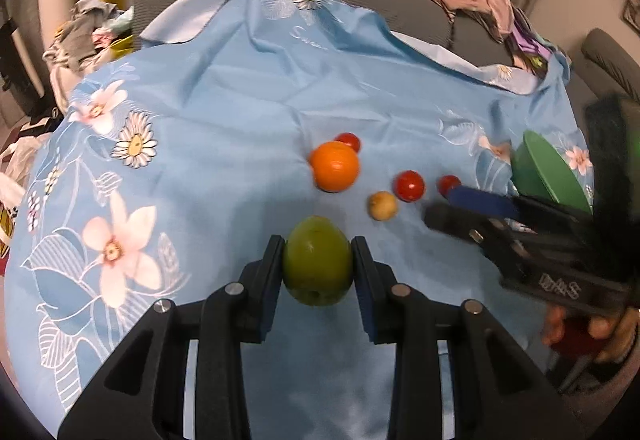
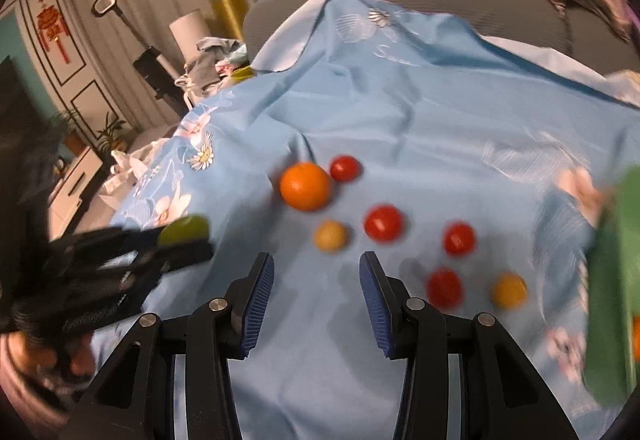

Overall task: Organize fruits
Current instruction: 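Grasp the green fruit with the left tool while the right tool grasps the large orange, then carry both held fruits over the green bowl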

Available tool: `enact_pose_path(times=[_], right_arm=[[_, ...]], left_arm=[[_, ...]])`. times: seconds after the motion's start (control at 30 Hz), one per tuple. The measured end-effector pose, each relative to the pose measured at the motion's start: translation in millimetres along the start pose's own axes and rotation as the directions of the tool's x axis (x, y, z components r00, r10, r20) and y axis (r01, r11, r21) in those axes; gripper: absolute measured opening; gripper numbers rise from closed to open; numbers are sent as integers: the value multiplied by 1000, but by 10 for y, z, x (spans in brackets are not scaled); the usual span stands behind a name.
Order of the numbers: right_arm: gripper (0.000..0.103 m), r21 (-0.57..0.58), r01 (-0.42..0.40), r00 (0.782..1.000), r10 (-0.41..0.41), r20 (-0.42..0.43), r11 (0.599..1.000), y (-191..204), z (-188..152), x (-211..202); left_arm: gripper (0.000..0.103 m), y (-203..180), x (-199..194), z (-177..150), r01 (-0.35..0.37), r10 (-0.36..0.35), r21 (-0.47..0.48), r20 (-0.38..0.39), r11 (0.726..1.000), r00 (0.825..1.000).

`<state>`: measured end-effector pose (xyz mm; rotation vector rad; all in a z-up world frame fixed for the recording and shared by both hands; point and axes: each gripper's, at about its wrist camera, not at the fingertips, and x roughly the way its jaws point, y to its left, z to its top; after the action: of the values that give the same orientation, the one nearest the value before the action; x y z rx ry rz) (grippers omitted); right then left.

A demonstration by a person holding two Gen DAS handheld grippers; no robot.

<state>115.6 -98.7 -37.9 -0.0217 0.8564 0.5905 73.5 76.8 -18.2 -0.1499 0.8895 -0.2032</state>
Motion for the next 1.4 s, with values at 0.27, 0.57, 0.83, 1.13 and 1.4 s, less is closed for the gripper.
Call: enact_pose_path(times=[0.27,0.57,0.83,1.13,1.4], right_arm=[[45,-21,6,999,-7,-35,1000,67,317,525],[51,3,-6,994,7,-105,1000,20,423,932],[48,5,-9,996,9,-91,1000,20,394,879],[48,1,11,1000,-11,-3,1000,109,239,178],[48,-5,60,996,-59,60,998,146,-120,-471]], left_arm=[[33,225,77,91,-12,12,-30,1,999,1000],[33,272,101,115,6,-6,-39,1,999,1000],[33,252,65,115,8,-8,-29,5,1000,1000],[33,97,-75,52,18,-18,2,8,1000,1000],[33,-139,-252,-86,34,-34,42,4,999,999]])
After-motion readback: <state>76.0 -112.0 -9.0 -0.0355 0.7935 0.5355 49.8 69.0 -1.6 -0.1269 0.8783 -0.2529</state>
